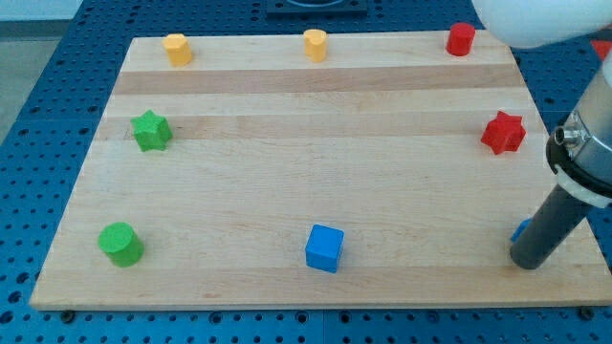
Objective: Move the green circle slightly up and bit a right
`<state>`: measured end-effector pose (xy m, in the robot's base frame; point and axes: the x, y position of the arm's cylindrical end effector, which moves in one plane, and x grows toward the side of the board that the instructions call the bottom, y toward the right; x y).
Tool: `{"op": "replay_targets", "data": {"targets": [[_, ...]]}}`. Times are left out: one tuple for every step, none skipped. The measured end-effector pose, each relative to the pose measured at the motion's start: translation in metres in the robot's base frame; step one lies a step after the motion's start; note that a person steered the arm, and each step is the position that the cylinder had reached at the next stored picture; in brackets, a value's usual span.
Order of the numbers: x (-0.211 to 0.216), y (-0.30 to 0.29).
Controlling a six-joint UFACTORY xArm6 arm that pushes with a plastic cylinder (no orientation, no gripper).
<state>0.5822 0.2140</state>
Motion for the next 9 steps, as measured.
{"op": "replay_targets", "data": {"targets": [[0.0,0.0],[0.0,-0.009],[0.011,-0.033],[0.028,-0.066],[0.036,-0.105],[0.036,-0.156],[0.036,-0.223],[0.036,-0.292],[0.036,-0.357]]}}
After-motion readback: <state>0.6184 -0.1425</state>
